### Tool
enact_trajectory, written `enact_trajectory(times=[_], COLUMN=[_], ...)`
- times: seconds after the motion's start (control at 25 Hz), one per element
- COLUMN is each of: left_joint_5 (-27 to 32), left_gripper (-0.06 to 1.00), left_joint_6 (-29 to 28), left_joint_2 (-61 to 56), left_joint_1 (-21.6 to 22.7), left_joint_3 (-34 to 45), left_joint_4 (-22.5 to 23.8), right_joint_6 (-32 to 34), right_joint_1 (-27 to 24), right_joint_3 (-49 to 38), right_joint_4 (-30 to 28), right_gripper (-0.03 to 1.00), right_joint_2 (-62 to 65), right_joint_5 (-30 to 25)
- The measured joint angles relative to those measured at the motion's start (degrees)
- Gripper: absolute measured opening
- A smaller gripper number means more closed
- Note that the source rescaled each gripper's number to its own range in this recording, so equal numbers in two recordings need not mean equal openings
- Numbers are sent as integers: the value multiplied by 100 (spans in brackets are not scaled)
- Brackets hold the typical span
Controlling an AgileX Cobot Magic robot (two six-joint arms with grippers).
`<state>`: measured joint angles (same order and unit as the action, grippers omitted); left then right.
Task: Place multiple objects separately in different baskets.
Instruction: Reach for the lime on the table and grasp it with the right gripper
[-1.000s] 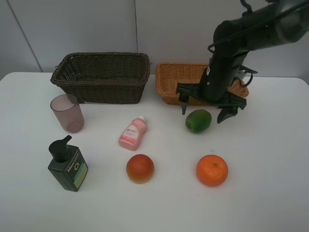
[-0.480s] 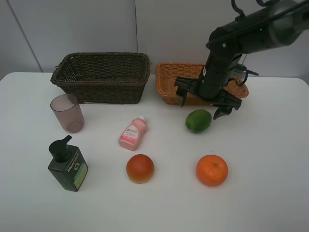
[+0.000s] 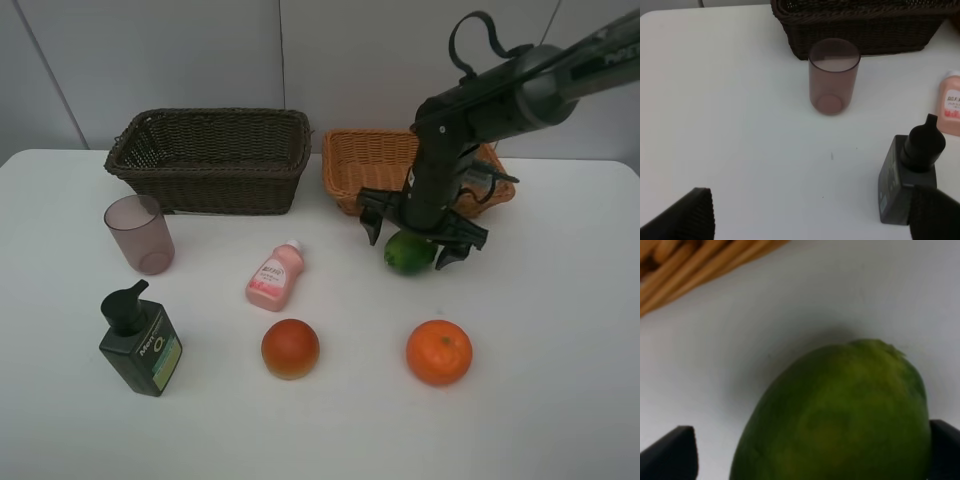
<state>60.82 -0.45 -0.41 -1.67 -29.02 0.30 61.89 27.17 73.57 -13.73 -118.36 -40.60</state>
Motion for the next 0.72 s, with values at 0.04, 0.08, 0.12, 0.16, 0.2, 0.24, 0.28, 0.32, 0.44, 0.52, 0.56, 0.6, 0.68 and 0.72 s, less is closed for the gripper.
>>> enact_trajectory(times=[0.04,0.08,0.12,0.16,0.2,0.24,0.28,0.32,0.44,0.52,0.56,0.6,0.68,0.72], left_joint_5=[0,0,0,0,0,0,0,0,0,0,0,0,0,0], left_gripper=[100,100,100,100,100,100,100,100,100,100,100,100,100,100], left_joint_6=[0,0,0,0,0,0,0,0,0,0,0,0,0,0], left_joint_2=[0,0,0,0,0,0,0,0,0,0,0,0,0,0], left_joint_1=[0,0,0,0,0,0,0,0,0,0,0,0,0,0], left_joint_3=[0,0,0,0,0,0,0,0,0,0,0,0,0,0], left_joint_4=[0,0,0,0,0,0,0,0,0,0,0,0,0,0], right_joint_6=[0,0,0,0,0,0,0,0,0,0,0,0,0,0], right_joint_1=[0,0,0,0,0,0,0,0,0,0,0,0,0,0], right_joint_3=[0,0,0,0,0,0,0,0,0,0,0,0,0,0], right_joint_4=[7,19,24,24,24,24,24,24,26,26,26,26,26,26], right_gripper=[92,92,92,92,89,82,74,59,26,26,26,26,26,26], right_joint_2=[-36,-66,-83,-102,-114,-115,-115,-115,-115,-115,-115,-115,-115,-115], right_joint_5=[16,24,24,24,16,6,0,0,-19,-19,-19,-19,-19,-19])
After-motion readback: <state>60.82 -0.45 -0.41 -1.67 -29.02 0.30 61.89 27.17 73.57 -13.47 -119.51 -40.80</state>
